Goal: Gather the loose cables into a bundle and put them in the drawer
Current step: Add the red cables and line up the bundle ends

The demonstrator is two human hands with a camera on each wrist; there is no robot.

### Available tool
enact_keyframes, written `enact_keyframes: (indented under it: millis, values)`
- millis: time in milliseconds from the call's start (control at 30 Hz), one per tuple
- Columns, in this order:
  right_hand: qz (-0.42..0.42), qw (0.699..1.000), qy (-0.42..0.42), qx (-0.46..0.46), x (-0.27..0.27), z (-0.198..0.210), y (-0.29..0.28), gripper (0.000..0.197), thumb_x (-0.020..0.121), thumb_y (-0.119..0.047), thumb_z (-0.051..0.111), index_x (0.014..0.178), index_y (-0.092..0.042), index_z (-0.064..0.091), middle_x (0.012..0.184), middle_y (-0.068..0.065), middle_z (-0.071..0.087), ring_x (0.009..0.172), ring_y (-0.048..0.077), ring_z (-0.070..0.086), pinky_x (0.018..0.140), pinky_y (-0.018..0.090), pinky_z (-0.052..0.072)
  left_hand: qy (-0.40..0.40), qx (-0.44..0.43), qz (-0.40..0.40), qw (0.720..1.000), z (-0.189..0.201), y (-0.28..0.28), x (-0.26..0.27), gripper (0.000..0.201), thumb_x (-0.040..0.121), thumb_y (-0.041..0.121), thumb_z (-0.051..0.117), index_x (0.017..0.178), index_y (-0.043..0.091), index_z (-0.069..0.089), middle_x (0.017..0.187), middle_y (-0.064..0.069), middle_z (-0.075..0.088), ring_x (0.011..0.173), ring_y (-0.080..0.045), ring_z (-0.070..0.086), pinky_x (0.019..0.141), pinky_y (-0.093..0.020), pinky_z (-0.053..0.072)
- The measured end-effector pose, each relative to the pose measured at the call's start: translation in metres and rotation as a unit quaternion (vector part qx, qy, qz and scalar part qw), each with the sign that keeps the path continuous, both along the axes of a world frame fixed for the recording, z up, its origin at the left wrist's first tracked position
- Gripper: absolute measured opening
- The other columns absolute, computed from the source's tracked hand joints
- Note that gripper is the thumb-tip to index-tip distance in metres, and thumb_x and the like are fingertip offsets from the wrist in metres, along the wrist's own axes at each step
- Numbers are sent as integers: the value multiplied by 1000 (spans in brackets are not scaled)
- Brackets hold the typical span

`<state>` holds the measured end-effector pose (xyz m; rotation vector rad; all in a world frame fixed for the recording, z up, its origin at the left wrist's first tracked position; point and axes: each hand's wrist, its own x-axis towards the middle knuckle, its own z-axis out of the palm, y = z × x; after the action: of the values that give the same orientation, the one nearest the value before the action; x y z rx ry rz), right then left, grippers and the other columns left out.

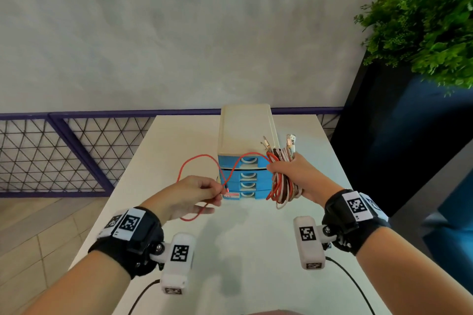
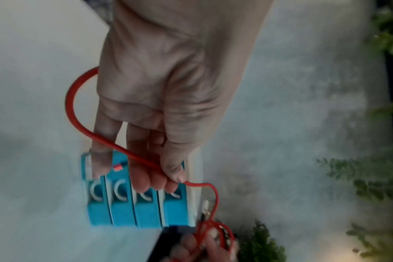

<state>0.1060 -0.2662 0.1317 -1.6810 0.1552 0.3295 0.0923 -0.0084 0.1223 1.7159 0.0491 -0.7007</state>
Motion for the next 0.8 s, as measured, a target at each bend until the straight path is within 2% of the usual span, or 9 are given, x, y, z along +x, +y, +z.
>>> enact_keyframes:
  millis: [100,167,300,400,467,567,600,700,800]
  values:
    - [-10,999,-27,38,-5,2,12,21,89,-20,67,107,-10,61,83,10,74,66,18,73,54,27,56,51,-89,46,994,5,-20,-7,14,91,13,58,79,12,64,72,-3,65,69,-9,64,85,-39,54]
    - [-7,998,-34,59,-7,1,19,22,89,-27,67,105,-12,63,84,10,75,70,21,73,63,33,60,66,-115,58,989,8,-30,-11,13,88,12,61,75,13,63,70,-2,65,68,-10,65,83,-39,56]
    - [4,992,-28,121,-9,1,28,43,86,-45,65,115,-13,65,102,13,74,94,29,72,87,44,57,79,-119,86,986,14,-48,-16,7,83,10,68,77,11,64,63,0,67,59,-8,66,66,-29,61]
    - [26,988,-26,153,-12,4,33,49,79,-52,63,108,-13,66,93,11,76,85,25,73,78,37,59,68,-100,88,989,15,-60,-18,9,80,14,73,76,10,66,65,-1,65,51,-6,61,57,-23,59]
    - [29,988,-37,149,-13,5,35,35,76,-48,66,92,-16,65,76,3,72,70,15,71,66,29,57,57,-88,79,991,15,-65,-19,12,80,17,74,72,11,66,64,-2,63,48,-5,60,56,-21,58]
    - [3,996,-41,75,-11,2,36,25,79,-26,77,94,-11,64,79,10,67,71,22,67,73,42,56,34,-59,55,996,17,-68,-22,16,80,20,75,71,13,63,64,-1,62,46,-5,57,55,-21,57]
    - [-19,998,-41,53,-9,-1,35,24,79,-19,74,97,-7,63,79,14,67,69,25,67,71,43,56,23,-54,49,997,17,-68,-22,17,81,21,73,72,14,61,66,-1,61,44,-5,53,50,-20,53]
    - [-103,992,-45,65,-4,0,32,12,84,-7,63,94,-3,59,73,14,64,56,19,66,56,30,55,6,-82,44,996,18,-67,-23,17,92,25,60,79,15,55,70,2,53,41,-6,29,39,-16,28]
    - [-193,970,-54,139,5,2,18,7,88,-5,59,92,-9,55,74,11,63,58,19,65,60,35,56,52,-131,33,990,14,-55,-23,21,99,30,45,91,16,57,60,6,43,41,-6,18,38,-16,17]
